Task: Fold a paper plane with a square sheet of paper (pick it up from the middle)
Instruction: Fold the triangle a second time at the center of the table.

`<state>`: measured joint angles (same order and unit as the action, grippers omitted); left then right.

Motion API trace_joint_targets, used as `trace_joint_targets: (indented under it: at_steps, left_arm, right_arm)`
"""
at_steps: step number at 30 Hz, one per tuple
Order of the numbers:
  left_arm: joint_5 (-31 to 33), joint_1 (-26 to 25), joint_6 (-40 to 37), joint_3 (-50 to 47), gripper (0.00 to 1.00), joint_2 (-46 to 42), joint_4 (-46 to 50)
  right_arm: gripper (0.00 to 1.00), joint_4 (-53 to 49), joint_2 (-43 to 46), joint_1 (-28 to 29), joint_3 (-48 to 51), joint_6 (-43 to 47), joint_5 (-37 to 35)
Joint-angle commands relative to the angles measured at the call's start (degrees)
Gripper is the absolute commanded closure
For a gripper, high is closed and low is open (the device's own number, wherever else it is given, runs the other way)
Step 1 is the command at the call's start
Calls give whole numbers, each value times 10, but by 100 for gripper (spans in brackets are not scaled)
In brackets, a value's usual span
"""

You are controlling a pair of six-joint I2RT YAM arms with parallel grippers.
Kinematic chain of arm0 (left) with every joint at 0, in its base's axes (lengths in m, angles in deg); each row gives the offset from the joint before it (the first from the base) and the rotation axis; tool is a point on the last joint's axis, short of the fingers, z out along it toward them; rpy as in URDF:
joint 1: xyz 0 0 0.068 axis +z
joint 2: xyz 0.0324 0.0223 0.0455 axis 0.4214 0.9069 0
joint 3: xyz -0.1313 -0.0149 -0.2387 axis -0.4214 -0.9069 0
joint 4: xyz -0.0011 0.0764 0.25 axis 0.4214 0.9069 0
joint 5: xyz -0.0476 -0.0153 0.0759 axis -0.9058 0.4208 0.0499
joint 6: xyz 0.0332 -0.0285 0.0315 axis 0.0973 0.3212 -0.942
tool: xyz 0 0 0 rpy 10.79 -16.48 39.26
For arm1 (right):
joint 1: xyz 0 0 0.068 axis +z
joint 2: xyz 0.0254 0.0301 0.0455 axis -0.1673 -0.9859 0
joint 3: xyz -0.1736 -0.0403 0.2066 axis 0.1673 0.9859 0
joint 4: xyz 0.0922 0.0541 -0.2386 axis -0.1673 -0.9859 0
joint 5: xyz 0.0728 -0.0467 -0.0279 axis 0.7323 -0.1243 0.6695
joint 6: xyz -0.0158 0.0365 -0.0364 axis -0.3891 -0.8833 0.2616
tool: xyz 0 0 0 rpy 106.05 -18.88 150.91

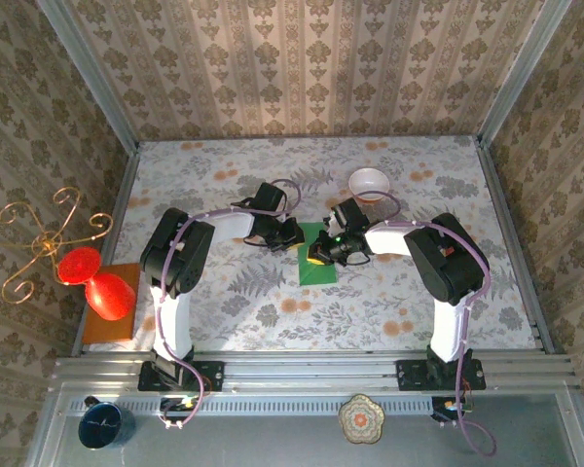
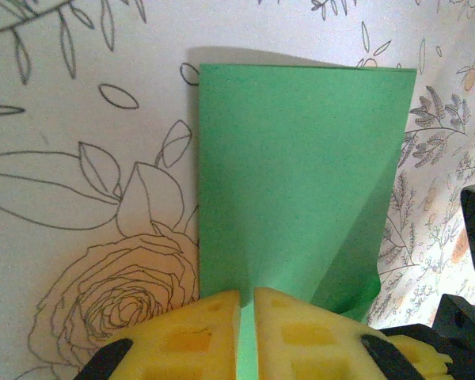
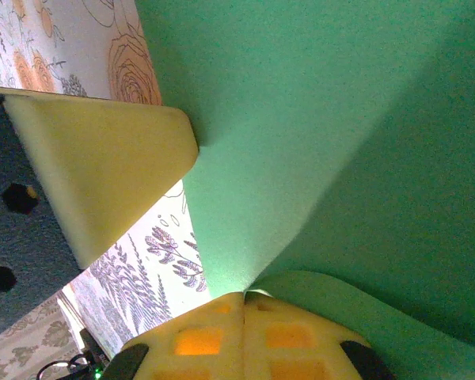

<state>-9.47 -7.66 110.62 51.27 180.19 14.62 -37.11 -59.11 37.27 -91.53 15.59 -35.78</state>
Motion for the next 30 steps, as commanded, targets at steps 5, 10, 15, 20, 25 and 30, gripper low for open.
trace_joint_targets:
  at_steps: [5, 10, 15, 20, 25, 30]
  left_arm:
    - [-1, -4, 5, -12, 84, 12, 22]
    - [-3, -4, 10, -15, 84, 11, 15]
    - [-4, -4, 11, -17, 84, 11, 14]
    - [-5, -4, 11, -18, 84, 10, 13]
    - [-5, -4, 11, -16, 84, 7, 14]
    - [2, -1, 12, -14, 84, -11, 20]
  right_arm:
    - [93, -17, -11, 1, -9, 9, -7]
    - [93, -17, -14, 1, -10, 10, -6]
    - [93, -18, -17, 1, -10, 11, -6]
    - [92, -19, -20, 1, -10, 12, -6]
    - [92, -23, -21, 1, -10, 11, -8]
    - [89, -30, -19, 1, -8, 13, -13]
